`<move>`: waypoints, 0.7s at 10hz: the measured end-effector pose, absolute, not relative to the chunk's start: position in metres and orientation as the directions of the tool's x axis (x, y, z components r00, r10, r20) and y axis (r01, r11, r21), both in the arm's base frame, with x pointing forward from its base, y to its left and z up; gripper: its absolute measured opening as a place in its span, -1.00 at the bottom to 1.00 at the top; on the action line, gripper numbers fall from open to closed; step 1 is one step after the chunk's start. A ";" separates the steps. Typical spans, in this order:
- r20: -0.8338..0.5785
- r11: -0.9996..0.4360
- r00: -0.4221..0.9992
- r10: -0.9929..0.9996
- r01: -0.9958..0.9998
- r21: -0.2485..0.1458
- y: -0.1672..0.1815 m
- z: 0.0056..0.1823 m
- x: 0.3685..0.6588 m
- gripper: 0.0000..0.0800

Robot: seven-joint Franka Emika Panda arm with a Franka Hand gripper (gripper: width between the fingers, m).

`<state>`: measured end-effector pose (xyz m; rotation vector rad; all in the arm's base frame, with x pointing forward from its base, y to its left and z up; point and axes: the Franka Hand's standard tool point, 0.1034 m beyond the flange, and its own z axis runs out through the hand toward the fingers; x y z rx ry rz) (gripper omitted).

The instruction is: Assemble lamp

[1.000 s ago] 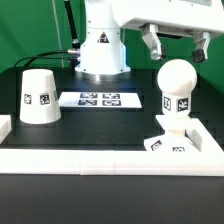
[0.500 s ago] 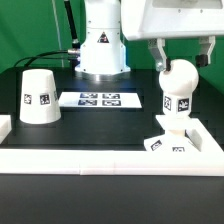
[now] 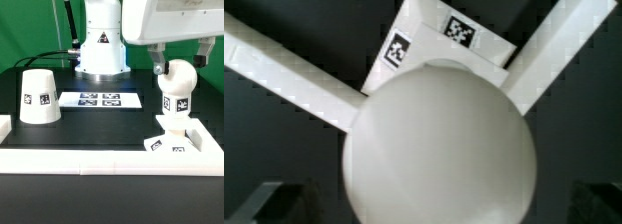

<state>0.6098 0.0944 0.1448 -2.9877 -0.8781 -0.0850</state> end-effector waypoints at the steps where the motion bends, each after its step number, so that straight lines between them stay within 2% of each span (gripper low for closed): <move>1: 0.061 -0.841 0.840 0.539 0.541 -0.010 0.094 0.141 0.610 0.75; 6: 0.047 -0.843 0.843 0.536 0.537 -0.018 0.094 0.126 0.604 0.75; 7: 0.045 -0.843 0.843 0.537 0.538 -0.019 0.095 0.125 0.603 0.53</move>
Offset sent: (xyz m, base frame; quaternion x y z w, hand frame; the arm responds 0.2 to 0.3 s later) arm -0.0060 -0.0033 -0.0109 -0.0006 0.0008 -0.0005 1.0000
